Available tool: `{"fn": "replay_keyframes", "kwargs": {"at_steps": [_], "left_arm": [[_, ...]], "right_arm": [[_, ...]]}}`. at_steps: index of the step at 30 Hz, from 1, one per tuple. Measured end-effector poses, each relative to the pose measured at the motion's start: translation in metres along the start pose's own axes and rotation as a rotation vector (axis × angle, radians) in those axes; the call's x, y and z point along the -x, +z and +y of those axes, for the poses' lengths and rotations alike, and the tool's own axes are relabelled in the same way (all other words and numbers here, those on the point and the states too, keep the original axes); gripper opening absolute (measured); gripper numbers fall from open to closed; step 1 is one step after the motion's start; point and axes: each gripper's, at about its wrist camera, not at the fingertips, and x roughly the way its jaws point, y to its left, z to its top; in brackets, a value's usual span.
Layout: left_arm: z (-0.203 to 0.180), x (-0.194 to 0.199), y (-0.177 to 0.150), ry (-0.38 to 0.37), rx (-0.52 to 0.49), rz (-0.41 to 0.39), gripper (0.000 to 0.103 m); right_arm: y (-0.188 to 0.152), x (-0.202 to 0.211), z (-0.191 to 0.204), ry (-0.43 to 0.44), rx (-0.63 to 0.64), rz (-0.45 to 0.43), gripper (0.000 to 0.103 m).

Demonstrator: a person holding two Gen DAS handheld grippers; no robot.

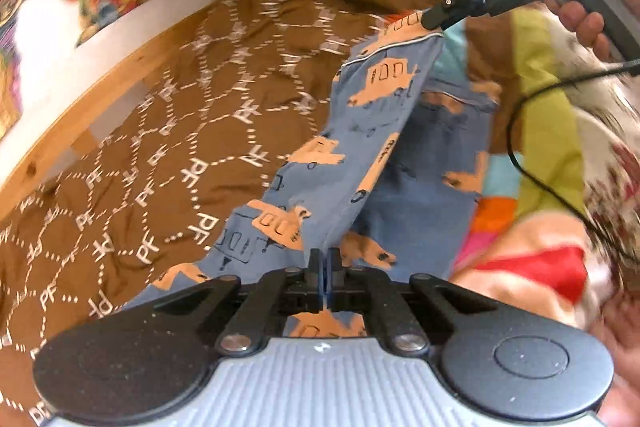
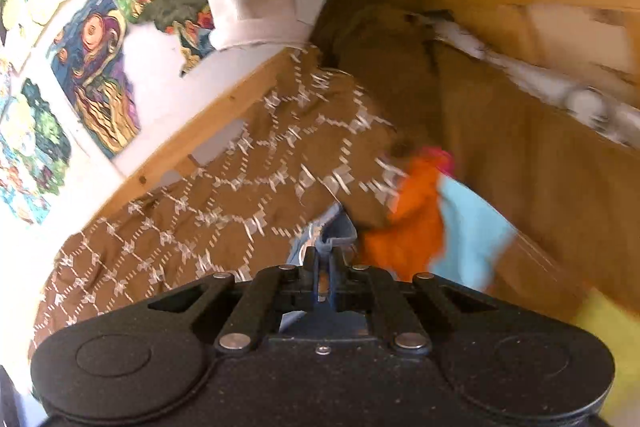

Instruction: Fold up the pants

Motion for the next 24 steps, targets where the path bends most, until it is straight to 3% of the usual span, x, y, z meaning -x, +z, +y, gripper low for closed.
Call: {"fn": "replay_keyframes", "kwargs": {"at_steps": [5, 11, 18, 20, 23, 24], "left_arm": [[-0.024, -0.014, -0.013, -0.020, -0.088, 0.017, 0.001], [-0.029, -0.011, -0.016, -0.027, -0.116, 0.010, 0.001], [-0.032, -0.017, -0.023, -0.082, -0.061, 0.029, 0.003], [-0.028, -0.016, -0.024, -0.107, -0.025, 0.043, 0.012], [-0.012, -0.003, -0.030, -0.131, 0.036, 0.032, 0.046], [-0.006, 0.002, -0.032, -0.127, 0.051, 0.027, 0.051]], "right_arm": [[-0.042, 0.008, -0.019, -0.128, -0.002, 0.052, 0.004], [-0.054, 0.016, -0.025, -0.150, -0.037, 0.052, 0.004], [-0.056, 0.010, -0.029, -0.185, -0.018, 0.072, 0.004], [-0.058, 0.008, -0.034, -0.185, -0.031, 0.076, 0.007], [-0.058, 0.012, -0.032, -0.202, 0.000, 0.059, 0.025], [-0.058, 0.013, -0.031, -0.209, 0.018, 0.057, 0.025]]}}
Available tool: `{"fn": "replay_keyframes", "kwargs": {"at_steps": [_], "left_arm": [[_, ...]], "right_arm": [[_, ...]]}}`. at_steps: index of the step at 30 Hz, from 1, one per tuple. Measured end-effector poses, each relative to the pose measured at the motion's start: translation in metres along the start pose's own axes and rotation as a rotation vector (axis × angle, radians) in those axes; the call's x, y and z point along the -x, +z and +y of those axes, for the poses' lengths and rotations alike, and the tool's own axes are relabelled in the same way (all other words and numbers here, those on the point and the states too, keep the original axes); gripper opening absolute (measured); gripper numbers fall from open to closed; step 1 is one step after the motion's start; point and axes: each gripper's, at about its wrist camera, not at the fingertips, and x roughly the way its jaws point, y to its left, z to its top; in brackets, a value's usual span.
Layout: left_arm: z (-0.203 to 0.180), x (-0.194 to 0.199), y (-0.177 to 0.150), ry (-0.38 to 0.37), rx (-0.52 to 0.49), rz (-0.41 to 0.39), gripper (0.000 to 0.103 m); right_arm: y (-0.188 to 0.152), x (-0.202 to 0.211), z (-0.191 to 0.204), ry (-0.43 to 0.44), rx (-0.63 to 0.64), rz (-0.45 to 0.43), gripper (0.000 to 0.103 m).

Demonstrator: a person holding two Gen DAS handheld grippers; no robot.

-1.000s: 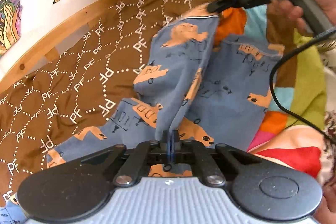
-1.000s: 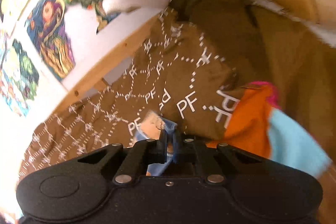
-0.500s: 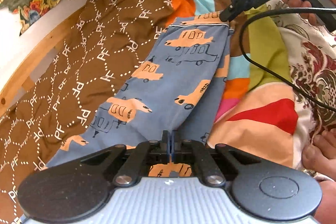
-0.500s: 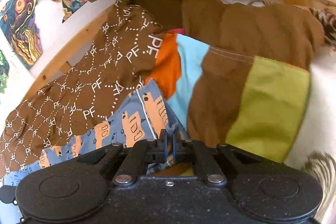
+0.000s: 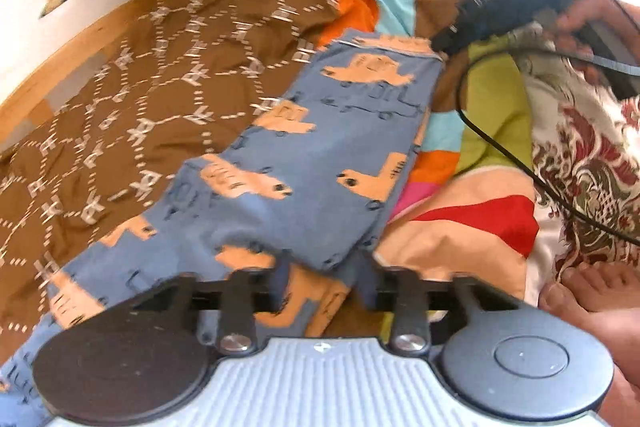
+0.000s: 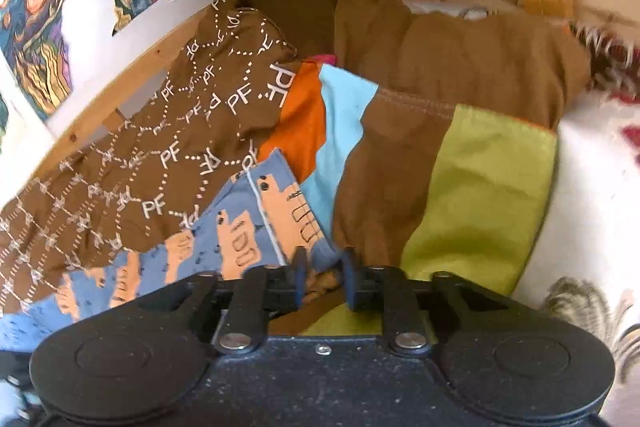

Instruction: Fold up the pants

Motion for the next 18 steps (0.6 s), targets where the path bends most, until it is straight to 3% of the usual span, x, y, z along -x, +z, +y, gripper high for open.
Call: {"fn": "replay_keyframes", "kwargs": {"at_steps": [5, 8, 12, 15, 18], "left_arm": [[0.035, 0.024, -0.011, 0.043, 0.113, 0.029, 0.053], [0.055, 0.031, -0.014, 0.127, 0.182, 0.050, 0.056], [0.085, 0.032, -0.020, 0.281, 0.287, 0.085, 0.057], [0.110, 0.033, -0.018, 0.367, 0.331, 0.079, 0.066], [0.134, 0.026, -0.010, 0.413, 0.316, 0.067, 0.071]], "right_arm": [[-0.003, 0.005, 0.004, -0.012, 0.052, -0.020, 0.042], [-0.005, 0.005, 0.012, -0.032, 0.099, -0.032, 0.047], [-0.011, 0.010, 0.039, -0.048, 0.279, -0.083, 0.059], [-0.014, 0.005, 0.062, 0.031, 0.411, -0.085, 0.069], [-0.012, -0.012, 0.086, 0.156, 0.480, -0.026, 0.078]]}}
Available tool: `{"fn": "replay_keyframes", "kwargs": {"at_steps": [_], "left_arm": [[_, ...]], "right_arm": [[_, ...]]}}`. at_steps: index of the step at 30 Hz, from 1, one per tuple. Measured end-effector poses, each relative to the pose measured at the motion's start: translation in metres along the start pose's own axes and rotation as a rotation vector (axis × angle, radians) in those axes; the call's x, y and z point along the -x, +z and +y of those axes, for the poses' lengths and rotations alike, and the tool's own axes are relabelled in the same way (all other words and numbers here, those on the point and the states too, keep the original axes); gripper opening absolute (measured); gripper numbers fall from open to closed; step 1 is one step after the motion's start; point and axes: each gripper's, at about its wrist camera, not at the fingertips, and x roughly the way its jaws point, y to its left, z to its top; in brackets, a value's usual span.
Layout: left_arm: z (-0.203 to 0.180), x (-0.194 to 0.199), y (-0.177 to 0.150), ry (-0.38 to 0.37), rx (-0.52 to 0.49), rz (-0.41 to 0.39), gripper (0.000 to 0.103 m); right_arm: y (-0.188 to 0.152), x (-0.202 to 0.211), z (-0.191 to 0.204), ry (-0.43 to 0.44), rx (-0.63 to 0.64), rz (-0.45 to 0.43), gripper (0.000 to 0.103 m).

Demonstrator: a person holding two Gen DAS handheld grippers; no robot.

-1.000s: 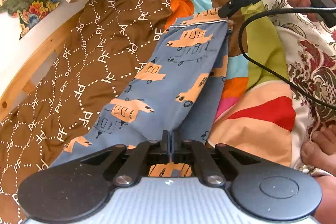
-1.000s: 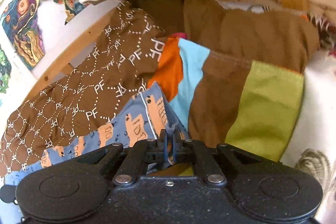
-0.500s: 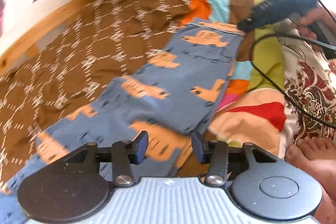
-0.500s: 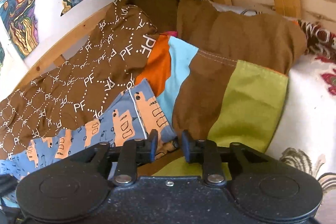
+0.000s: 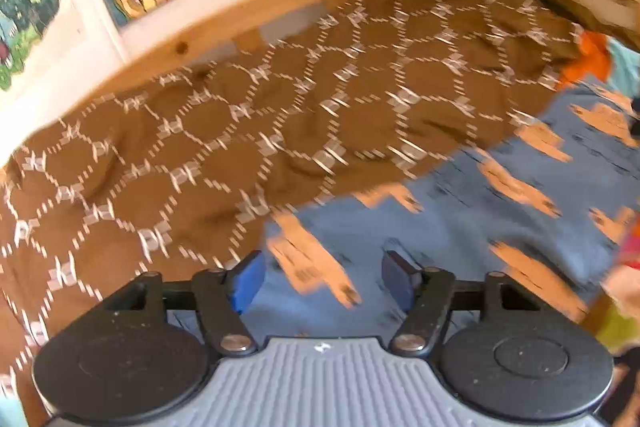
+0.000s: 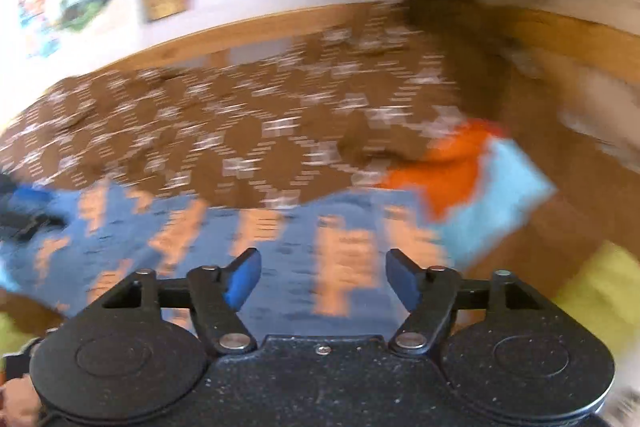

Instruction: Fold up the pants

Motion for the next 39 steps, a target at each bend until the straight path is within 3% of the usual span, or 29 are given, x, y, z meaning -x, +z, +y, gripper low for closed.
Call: {"fn": "replay_keyframes", "kwargs": {"at_steps": [2, 5, 7, 8, 9, 10, 11, 15, 17, 20, 22, 24, 25, 26, 30, 35, 37, 39], "left_arm": [[0.007, -0.019, 0.011, 0.021, -0.021, 0.022, 0.071], [0.021, -0.052, 0.022, 0.009, -0.019, 0.111, 0.071], [0.030, -0.073, 0.023, -0.018, 0.008, 0.184, 0.067], [0.034, -0.082, 0.022, -0.033, 0.022, 0.216, 0.041], [0.036, -0.087, 0.018, -0.054, 0.031, 0.233, 0.021], [0.037, -0.092, 0.015, -0.078, 0.037, 0.247, 0.020], [0.036, -0.092, 0.013, -0.073, 0.023, 0.242, 0.010], [0.026, -0.076, 0.007, -0.036, -0.141, 0.217, 0.005], [0.034, -0.075, 0.001, -0.027, -0.150, 0.229, 0.005], [0.045, -0.080, -0.005, -0.042, -0.116, 0.227, 0.006], [0.038, -0.077, -0.002, -0.044, -0.128, 0.193, 0.012], [0.032, -0.068, -0.001, -0.015, -0.127, 0.168, 0.036], [0.028, -0.060, -0.001, 0.004, -0.122, 0.149, 0.063], [0.025, -0.049, -0.002, 0.016, -0.116, 0.115, 0.074], [0.000, -0.003, -0.023, 0.007, -0.158, 0.027, 0.075], [-0.028, 0.036, -0.058, -0.136, -0.133, 0.016, 0.074], [-0.042, 0.044, -0.070, -0.162, -0.180, -0.004, 0.074], [-0.056, 0.052, -0.077, -0.158, -0.250, -0.028, 0.073]], "right_arm": [[0.010, -0.022, 0.014, 0.116, 0.036, 0.043, 0.078], [0.020, -0.051, 0.036, 0.190, 0.120, 0.071, 0.078], [0.025, -0.062, 0.044, 0.167, 0.172, 0.065, 0.078], [0.027, -0.066, 0.044, 0.154, 0.176, 0.067, 0.078], [0.028, -0.068, 0.042, 0.147, 0.168, 0.068, 0.079], [0.029, -0.069, 0.040, 0.140, 0.155, 0.070, 0.079], [0.027, -0.070, 0.037, 0.129, 0.149, 0.074, 0.080], [0.013, -0.071, 0.029, 0.034, 0.204, 0.098, 0.080], [0.007, -0.069, 0.023, -0.027, 0.232, 0.101, 0.080], [0.001, -0.069, 0.011, -0.093, 0.258, 0.107, 0.080], [-0.001, -0.070, 0.008, -0.081, 0.269, 0.107, 0.081], [0.000, -0.066, 0.009, -0.078, 0.284, 0.095, 0.084], [0.000, -0.060, 0.009, -0.073, 0.292, 0.078, 0.087], [0.001, -0.053, 0.009, -0.073, 0.291, 0.061, 0.090], [0.000, -0.029, 0.003, -0.057, 0.214, 0.033, 0.091], [-0.007, -0.009, 0.019, -0.022, 0.208, 0.065, 0.092], [-0.011, -0.003, 0.026, 0.009, 0.164, 0.085, 0.091], [-0.018, 0.002, 0.041, 0.052, 0.219, 0.091, 0.090]]}}
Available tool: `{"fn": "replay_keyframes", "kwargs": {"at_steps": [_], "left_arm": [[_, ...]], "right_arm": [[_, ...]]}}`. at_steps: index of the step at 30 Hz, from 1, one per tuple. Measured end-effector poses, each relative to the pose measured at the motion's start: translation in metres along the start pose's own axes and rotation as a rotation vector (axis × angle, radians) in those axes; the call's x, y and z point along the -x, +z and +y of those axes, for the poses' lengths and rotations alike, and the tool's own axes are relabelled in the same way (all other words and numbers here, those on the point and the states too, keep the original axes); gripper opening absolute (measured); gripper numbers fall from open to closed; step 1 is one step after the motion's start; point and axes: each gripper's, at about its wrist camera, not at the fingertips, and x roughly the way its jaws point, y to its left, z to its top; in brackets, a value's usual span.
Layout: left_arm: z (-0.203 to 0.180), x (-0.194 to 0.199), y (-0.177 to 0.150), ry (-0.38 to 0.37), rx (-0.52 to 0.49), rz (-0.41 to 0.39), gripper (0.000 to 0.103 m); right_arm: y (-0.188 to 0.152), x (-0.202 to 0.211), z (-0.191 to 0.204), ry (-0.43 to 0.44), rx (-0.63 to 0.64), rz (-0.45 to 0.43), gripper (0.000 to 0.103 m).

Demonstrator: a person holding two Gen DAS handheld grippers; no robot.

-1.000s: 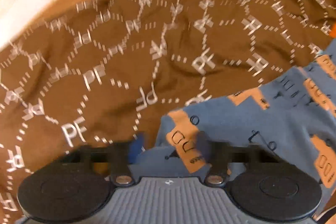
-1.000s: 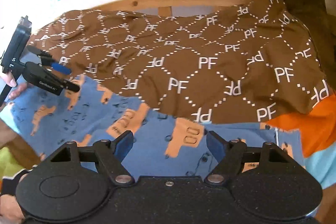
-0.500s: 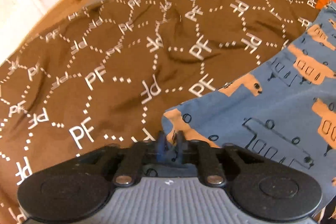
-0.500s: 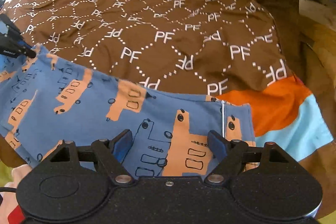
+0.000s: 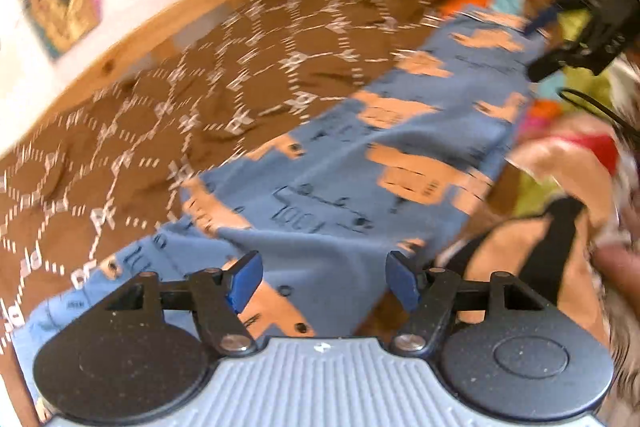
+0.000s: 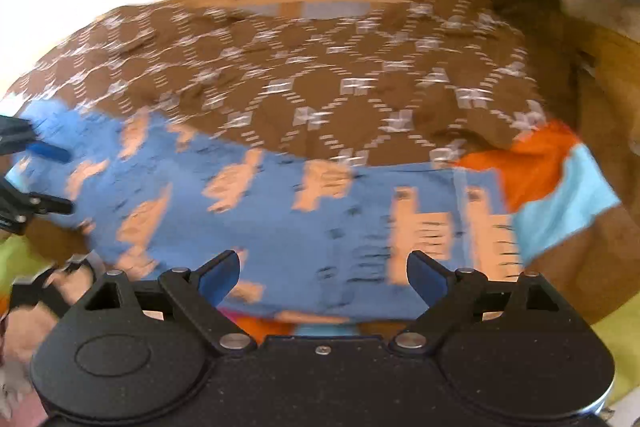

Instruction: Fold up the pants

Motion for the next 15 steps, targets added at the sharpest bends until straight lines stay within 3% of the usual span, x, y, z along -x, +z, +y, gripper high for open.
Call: {"fn": "replay_keyframes", "kwargs": {"at_steps": [2, 4, 6, 8, 11, 14, 15], "left_arm": [[-0.011, -0.001, -0.001, -0.014, -0.069, -0.008, 0.068], [-0.021, -0.006, -0.004, -0.012, -0.122, 0.003, 0.055], [-0.027, -0.015, -0.007, -0.001, -0.155, 0.037, 0.030], [-0.027, -0.019, -0.009, 0.000, -0.163, 0.054, 0.027], [-0.028, -0.016, -0.014, -0.020, -0.167, 0.062, 0.028], [-0.024, -0.010, -0.016, -0.033, -0.145, 0.053, 0.063], [-0.022, -0.009, -0.016, -0.046, -0.130, 0.041, 0.064]], "right_arm": [[-0.002, -0.003, 0.024, 0.004, 0.167, -0.003, 0.084], [-0.003, -0.008, 0.044, 0.042, 0.296, -0.002, 0.079], [-0.005, -0.013, 0.061, 0.079, 0.392, -0.014, 0.070], [-0.005, -0.022, 0.072, 0.102, 0.437, -0.004, 0.060], [0.000, -0.023, 0.066, 0.092, 0.364, 0.001, 0.056], [0.004, -0.011, 0.029, 0.027, 0.181, -0.007, 0.066], [0.003, -0.007, 0.015, -0.010, 0.141, -0.010, 0.067]]}}
